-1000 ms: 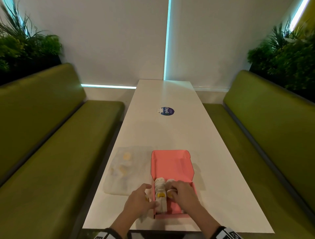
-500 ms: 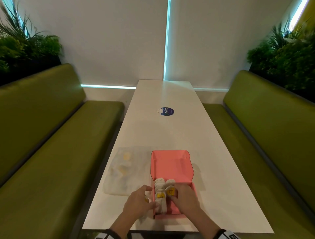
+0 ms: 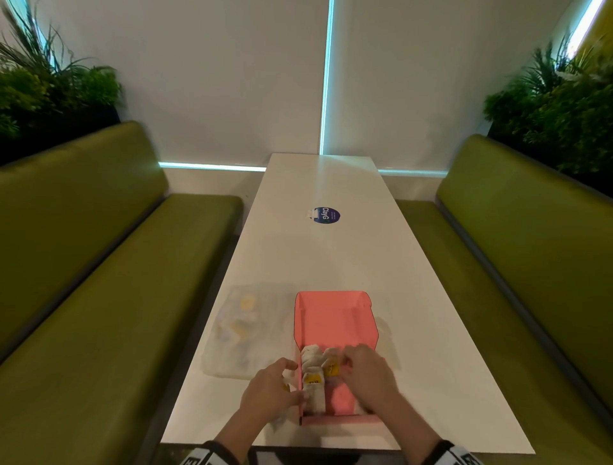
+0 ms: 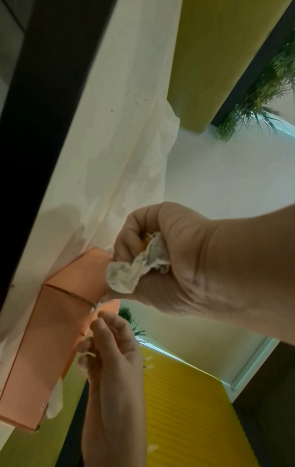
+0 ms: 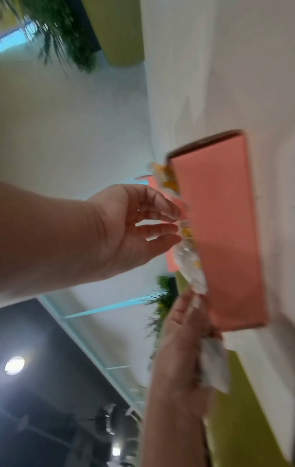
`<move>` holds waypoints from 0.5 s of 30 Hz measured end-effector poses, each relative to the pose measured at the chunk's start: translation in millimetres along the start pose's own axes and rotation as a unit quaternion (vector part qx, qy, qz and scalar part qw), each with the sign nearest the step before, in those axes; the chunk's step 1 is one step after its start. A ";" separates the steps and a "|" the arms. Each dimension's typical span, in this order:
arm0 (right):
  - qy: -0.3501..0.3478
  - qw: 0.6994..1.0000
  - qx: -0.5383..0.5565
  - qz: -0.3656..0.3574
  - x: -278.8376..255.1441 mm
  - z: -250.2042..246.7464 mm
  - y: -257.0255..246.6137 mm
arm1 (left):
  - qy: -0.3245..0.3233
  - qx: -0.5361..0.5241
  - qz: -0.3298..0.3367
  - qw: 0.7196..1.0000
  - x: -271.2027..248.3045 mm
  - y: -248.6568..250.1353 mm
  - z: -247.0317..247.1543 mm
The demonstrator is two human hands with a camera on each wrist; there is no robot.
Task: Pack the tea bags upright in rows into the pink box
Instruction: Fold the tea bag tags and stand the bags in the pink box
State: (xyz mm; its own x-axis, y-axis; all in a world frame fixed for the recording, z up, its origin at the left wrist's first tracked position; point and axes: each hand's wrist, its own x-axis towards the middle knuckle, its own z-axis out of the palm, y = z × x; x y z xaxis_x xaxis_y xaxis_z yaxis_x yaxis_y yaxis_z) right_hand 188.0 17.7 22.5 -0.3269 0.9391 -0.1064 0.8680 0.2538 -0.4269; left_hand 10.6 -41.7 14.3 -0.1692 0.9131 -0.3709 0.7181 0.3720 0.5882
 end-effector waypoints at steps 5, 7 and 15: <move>-0.171 0.981 -0.086 -0.017 -9.6 -69.4 31.6 | -0.002 0.010 0.003 1.000 1.1 -1.3 -0.8; -0.217 0.970 -0.107 -0.019 -15.2 -78.4 44.7 | -0.001 0.014 0.005 1.000 1.3 -0.7 -0.3; -0.213 0.975 -0.046 -0.037 -24.2 -45.7 58.0 | 0.000 0.025 -0.002 1.000 0.4 0.9 -0.5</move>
State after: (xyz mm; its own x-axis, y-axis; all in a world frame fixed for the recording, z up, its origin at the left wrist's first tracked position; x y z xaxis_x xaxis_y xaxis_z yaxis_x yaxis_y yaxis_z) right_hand 263.4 20.3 41.3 -0.4981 0.7415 -0.4495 0.8596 0.3545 -0.3679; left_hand 10.9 -40.9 15.1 -0.1720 0.9120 -0.3723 0.7499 0.3663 0.5509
